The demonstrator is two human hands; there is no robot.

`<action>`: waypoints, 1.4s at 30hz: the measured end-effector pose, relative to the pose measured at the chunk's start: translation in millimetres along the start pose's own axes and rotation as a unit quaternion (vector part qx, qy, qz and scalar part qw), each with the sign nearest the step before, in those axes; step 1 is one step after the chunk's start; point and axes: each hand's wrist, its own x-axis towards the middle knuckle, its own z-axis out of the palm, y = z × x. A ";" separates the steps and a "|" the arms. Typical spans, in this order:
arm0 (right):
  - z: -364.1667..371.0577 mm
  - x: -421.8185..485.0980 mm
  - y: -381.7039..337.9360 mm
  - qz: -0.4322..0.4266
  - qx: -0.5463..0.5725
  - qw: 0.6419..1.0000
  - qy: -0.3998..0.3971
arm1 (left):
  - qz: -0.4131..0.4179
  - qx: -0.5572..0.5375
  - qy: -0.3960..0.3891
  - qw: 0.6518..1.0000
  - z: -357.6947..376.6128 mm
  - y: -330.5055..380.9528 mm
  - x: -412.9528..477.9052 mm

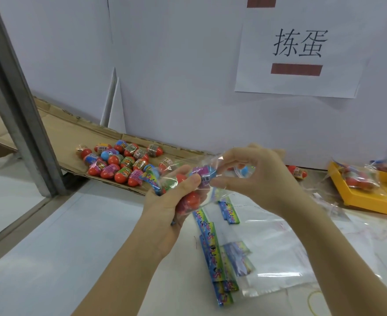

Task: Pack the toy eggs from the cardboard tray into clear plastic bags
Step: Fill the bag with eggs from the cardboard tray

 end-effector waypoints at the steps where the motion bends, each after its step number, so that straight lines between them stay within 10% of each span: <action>1: 1.1 -0.2 -1.1 0.000 -0.001 1.000 0.004 | 0.002 0.004 0.000 1.000 -1.0 0.0 0.7; 42: 11.2 2.2 -11.8 -0.016 0.012 1.000 -0.004 | -0.017 0.001 -0.019 1.000 4.3 11.9 -4.5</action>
